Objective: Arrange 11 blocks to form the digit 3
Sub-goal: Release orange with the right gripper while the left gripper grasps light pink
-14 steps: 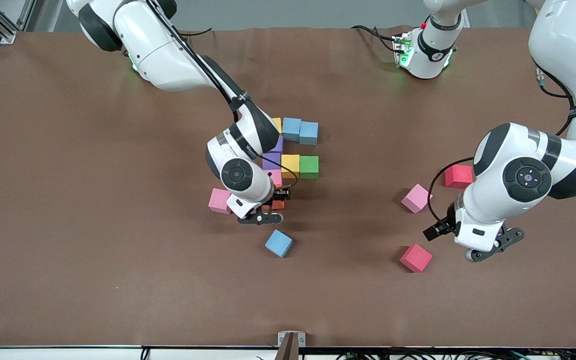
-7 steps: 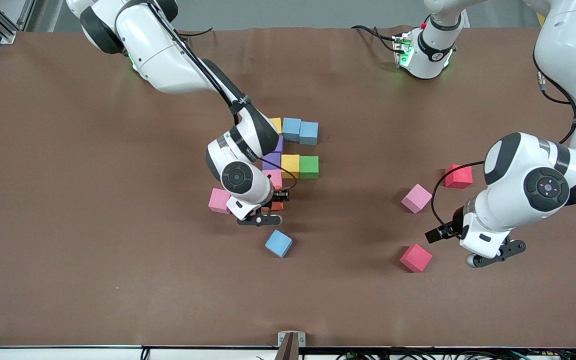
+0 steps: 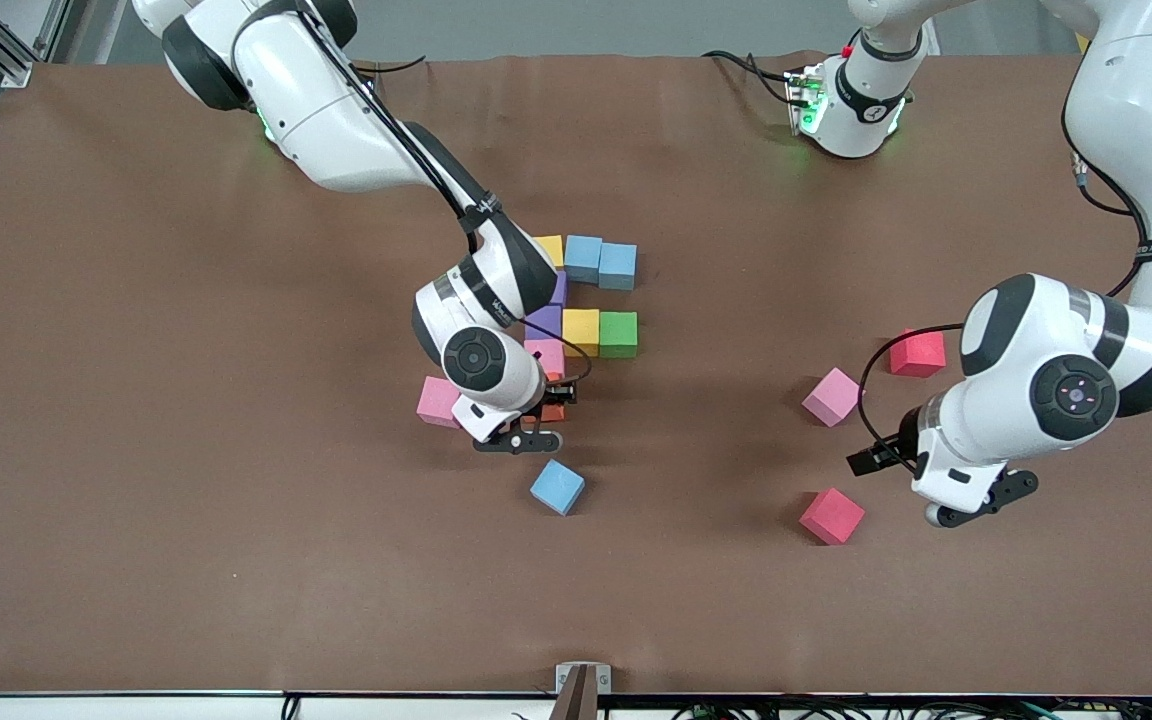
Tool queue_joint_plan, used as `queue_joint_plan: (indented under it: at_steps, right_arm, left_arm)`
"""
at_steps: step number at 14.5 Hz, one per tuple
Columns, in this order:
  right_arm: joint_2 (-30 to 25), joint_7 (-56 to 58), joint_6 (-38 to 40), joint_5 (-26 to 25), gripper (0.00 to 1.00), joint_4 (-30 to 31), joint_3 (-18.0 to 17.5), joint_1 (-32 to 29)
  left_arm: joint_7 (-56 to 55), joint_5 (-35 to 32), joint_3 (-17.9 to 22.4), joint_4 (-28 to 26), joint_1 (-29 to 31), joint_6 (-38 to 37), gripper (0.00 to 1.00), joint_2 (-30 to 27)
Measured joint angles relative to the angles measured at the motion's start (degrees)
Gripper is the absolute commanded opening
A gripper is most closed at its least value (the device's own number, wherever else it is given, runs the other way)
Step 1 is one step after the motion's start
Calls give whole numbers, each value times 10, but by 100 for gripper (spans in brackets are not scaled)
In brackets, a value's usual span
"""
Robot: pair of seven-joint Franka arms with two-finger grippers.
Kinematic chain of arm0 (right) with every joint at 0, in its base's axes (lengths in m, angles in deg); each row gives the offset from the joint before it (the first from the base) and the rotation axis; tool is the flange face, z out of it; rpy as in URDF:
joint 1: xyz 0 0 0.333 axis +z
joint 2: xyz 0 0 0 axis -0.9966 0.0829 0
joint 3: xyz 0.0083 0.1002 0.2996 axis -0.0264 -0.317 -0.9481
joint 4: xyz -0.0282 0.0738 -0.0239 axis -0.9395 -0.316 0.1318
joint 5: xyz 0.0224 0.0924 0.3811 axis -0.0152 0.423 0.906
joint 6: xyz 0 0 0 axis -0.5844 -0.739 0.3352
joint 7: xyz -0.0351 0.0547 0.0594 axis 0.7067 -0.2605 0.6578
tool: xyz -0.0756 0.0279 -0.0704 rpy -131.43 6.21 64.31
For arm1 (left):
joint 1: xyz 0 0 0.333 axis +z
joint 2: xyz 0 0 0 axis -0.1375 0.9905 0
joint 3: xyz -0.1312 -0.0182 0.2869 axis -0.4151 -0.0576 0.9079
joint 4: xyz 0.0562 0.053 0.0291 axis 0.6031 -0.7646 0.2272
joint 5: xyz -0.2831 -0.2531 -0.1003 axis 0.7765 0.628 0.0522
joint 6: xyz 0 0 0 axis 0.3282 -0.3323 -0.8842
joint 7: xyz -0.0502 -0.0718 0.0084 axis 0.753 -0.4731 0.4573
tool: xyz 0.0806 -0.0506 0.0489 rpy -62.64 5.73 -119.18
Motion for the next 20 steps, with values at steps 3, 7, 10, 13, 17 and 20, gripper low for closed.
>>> queue_joint_plan:
  at_steps: [3,7,10,13,17,20]
  right_arm:
    - [7,0,0,0,21,0,0,0]
    - [10,0,0,0,24,-1,-1,2]
    - [10,0,0,0,100,-1,-1,4]
    - [10,0,-1,0,100,-4,-1,4]
    - [9,0,1,0,100,-21,-1,4]
    - [1,0,51,0,100,-42,3,3]
  left_arm:
    - [-33,0,-1,-33,-1,-1,100,0]
    - [-43,12,0,-61,4,-1,100,0]
    - [-58,21,0,-84,20,0,100,0]
    - [-99,21,-2,-111,43,24,100,-6]
    - [-136,21,-4,-173,49,85,100,-31]
    - [-137,21,-4,-197,55,104,100,-39]
